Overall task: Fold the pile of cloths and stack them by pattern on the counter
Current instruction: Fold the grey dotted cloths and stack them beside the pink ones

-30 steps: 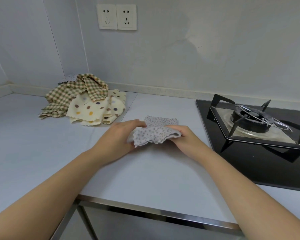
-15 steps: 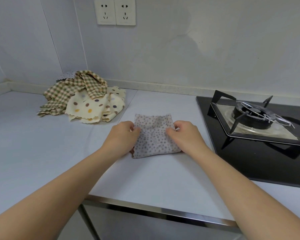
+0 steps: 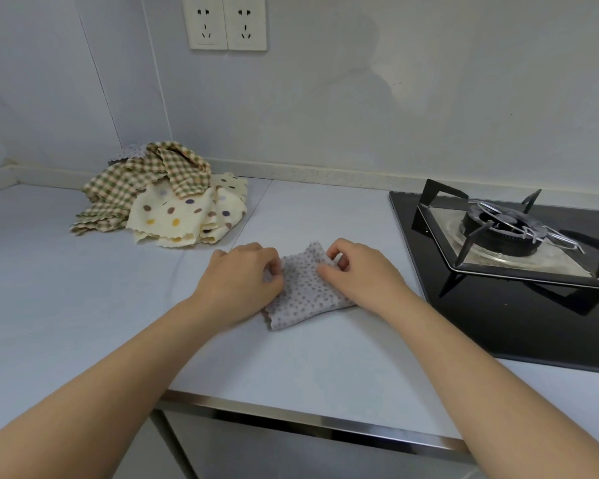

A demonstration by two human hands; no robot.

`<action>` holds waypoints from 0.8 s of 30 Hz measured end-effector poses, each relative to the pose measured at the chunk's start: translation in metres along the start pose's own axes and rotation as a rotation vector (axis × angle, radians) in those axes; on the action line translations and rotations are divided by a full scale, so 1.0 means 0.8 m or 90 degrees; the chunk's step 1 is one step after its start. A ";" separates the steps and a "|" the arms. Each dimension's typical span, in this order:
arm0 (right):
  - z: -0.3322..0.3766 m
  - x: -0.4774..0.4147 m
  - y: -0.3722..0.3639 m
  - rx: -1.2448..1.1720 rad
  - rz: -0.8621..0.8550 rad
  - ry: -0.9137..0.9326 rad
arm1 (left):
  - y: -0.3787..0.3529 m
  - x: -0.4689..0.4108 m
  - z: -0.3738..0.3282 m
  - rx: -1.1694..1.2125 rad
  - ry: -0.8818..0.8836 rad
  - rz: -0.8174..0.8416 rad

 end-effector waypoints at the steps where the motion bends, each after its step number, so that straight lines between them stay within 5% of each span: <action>1: 0.005 0.003 -0.002 -0.050 0.017 0.013 | 0.007 -0.002 0.005 0.006 0.016 -0.027; 3: 0.017 0.007 -0.006 -0.105 0.047 0.042 | 0.011 -0.005 0.016 0.031 0.075 -0.022; 7: 0.027 0.012 -0.016 -0.136 0.089 0.062 | -0.015 0.005 0.034 0.084 0.223 0.174; 11: 0.024 0.014 -0.020 -0.153 0.108 0.045 | -0.027 0.009 0.027 0.216 0.250 0.251; 19: 0.039 0.012 -0.001 -0.331 0.065 0.086 | -0.006 -0.001 0.004 0.515 0.189 0.172; 24: 0.058 0.017 0.031 -0.366 -0.042 0.154 | 0.048 -0.014 -0.018 0.417 0.032 0.000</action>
Point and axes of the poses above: each hand's wrist, its own x-axis away from the middle knuckle, its own y-axis out of the back of the hand, z = x × y, the point moved 10 cm from there along -x, towards the middle knuckle, and after that the axes turned 11 degrees about -z, right-handed, at the moved point
